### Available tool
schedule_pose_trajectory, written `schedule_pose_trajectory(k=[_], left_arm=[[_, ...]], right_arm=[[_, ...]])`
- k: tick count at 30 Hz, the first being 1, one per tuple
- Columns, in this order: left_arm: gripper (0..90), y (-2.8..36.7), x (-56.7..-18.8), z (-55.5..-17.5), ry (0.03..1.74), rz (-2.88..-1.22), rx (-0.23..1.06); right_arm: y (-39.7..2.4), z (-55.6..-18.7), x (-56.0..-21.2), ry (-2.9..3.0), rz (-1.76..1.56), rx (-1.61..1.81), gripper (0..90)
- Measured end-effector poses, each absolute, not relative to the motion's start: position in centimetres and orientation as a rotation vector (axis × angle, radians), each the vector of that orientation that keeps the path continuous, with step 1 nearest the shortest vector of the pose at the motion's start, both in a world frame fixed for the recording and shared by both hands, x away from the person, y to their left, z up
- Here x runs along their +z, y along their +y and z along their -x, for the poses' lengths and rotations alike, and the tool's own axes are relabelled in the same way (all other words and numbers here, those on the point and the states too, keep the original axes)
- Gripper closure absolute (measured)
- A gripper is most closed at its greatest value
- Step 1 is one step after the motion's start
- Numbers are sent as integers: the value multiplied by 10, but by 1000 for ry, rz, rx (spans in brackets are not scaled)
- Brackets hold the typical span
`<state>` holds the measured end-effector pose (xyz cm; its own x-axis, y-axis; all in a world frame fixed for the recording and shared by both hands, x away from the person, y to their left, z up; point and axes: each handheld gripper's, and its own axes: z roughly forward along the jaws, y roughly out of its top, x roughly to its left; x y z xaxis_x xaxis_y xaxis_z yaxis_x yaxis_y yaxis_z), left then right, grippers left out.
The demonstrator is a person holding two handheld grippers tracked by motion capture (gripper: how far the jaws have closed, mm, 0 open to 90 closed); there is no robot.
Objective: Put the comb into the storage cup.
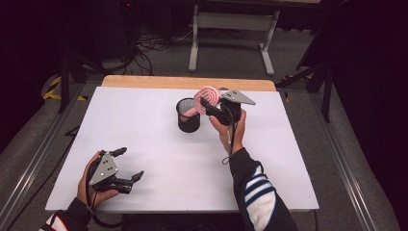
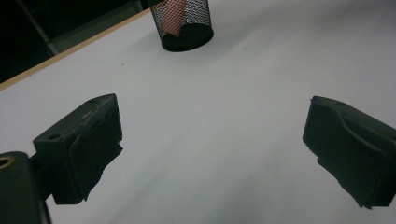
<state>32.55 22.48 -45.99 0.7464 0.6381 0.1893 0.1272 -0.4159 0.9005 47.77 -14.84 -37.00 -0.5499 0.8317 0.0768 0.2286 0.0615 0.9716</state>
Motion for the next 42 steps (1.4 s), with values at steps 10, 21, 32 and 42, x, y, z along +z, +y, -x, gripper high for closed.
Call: schedule_pose_trajectory(k=[10,21,32,42], left_arm=[[57,225,-460,-326,582,-1949,645],[57,224,-460,-325,581,-1948,644],[57,224,-460,-325,581,-1949,643],[57,224,-460,-326,580,-1951,641]], right_arm=[[-152,-474,-366,1818,-1038,1507,523],[-154,-470,-361,1813,-1019,1496,519],[-156,-468,-357,1810,-996,1478,481],[-155,-466,-355,1822,-968,1453,410]])
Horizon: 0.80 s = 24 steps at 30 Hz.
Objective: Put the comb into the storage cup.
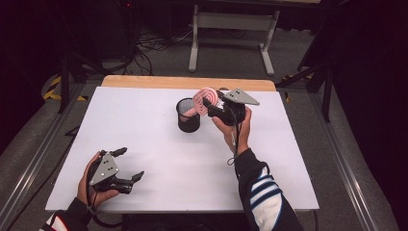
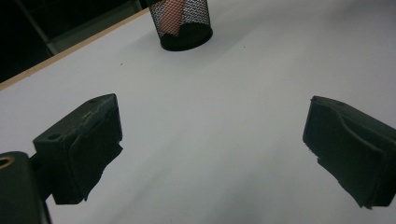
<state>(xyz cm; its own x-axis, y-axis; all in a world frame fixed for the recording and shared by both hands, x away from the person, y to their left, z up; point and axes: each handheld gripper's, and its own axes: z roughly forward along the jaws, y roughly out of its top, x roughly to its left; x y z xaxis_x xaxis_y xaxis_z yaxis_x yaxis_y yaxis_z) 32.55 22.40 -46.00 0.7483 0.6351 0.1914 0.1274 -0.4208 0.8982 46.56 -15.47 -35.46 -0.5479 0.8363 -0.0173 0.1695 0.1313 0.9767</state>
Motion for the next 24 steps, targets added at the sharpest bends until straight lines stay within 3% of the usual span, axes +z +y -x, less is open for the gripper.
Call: schedule_pose_trajectory(k=[24], left_arm=[[57,223,-461,-326,579,-1957,635]], right_arm=[[-153,-462,-349,1856,-895,1382,230]])
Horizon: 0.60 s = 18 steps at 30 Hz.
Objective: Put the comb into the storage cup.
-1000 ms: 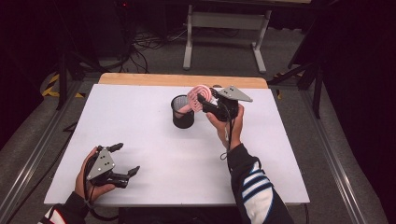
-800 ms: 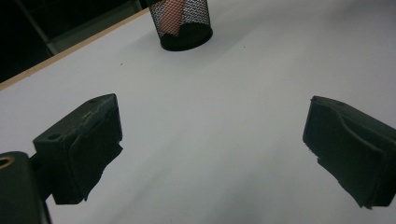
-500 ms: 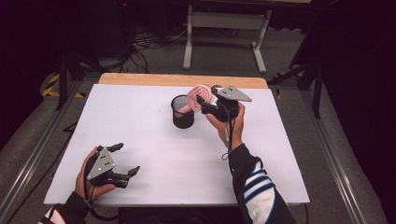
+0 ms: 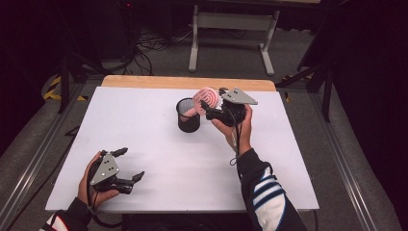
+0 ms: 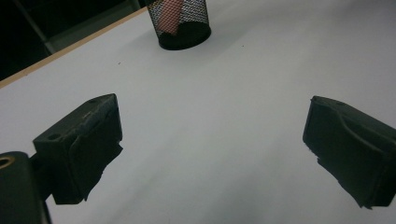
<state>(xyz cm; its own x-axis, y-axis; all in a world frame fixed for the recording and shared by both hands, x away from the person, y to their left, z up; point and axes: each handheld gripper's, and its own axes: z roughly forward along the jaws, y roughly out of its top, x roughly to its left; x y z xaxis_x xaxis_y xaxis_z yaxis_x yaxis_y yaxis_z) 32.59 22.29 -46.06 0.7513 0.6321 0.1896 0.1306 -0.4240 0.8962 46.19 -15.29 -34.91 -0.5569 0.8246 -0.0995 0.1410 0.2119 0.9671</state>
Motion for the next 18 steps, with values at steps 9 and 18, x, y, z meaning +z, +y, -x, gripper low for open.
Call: schedule_pose_trajectory(k=[9,18], left_arm=[[57,223,-461,-326,577,-1959,633],[57,223,-461,-326,573,-1963,634]], right_arm=[[-149,-462,-352,1846,-908,1338,113],[-144,-461,-357,1851,-907,1327,39]])
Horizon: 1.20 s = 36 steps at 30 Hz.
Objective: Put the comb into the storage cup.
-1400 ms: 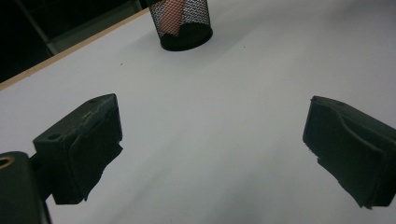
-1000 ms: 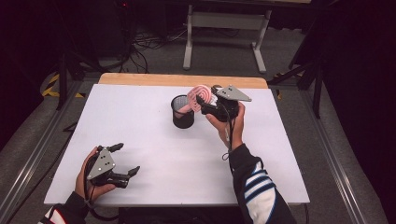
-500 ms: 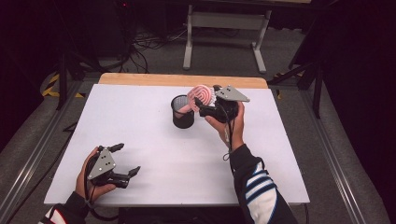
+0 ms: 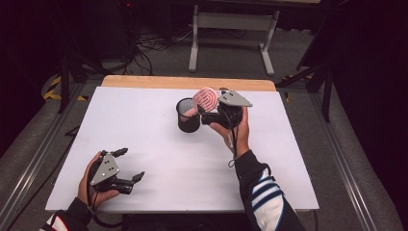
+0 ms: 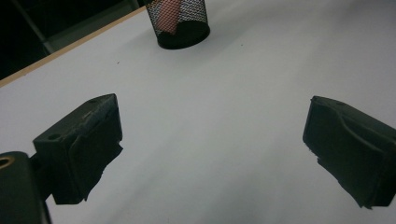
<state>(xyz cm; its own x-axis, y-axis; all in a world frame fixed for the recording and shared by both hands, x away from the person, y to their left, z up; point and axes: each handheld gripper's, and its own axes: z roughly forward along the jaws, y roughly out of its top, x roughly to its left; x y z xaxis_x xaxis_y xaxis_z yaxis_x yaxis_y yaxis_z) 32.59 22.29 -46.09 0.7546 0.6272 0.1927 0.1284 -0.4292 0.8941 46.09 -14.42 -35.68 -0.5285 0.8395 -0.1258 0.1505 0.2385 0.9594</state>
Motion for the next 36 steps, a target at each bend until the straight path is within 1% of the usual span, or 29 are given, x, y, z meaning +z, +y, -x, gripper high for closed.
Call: schedule_pose_trajectory(k=[15,36], left_arm=[[57,223,-461,-326,575,-1961,639],[56,222,-461,-326,573,-1964,640]], right_arm=[[-145,-455,-361,1837,-883,1303,44],[-151,-438,-358,1780,-846,1303,54]])
